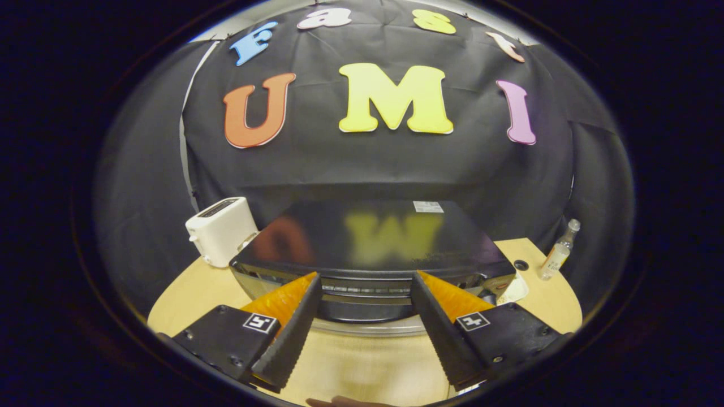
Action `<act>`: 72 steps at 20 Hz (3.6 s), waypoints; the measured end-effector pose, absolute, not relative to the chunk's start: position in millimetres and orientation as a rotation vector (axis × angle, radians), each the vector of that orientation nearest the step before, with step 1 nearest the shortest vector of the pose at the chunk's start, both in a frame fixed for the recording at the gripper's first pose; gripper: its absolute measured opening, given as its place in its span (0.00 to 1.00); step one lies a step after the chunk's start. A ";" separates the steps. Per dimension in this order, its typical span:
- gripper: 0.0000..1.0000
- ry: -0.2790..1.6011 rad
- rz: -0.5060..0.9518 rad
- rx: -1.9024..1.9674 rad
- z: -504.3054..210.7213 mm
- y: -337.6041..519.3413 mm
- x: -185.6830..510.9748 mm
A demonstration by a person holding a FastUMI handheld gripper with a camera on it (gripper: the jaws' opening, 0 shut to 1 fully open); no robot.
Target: Open the toaster oven, put the food inside, and close the toaster oven door.
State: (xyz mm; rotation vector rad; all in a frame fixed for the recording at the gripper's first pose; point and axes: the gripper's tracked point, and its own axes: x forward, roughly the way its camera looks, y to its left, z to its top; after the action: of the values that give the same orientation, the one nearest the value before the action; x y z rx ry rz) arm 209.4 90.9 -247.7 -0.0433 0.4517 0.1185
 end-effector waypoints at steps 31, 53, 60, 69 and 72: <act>1.00 0.625 0.034 -0.042 -408.9 77.6 52.3; 0.96 0.753 0.086 0.256 -302.1 -161.2 51.8; 0.78 0.863 0.177 0.405 -336.8 -172.5 61.2; 0.10 0.877 0.221 0.580 -338.6 -161.4 54.8; 0.10 0.812 0.206 0.460 -316.4 -163.1 45.5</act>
State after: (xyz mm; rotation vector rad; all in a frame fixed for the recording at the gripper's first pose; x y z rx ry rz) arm 45.5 -163.1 -316.4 0.4603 0.8121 0.2058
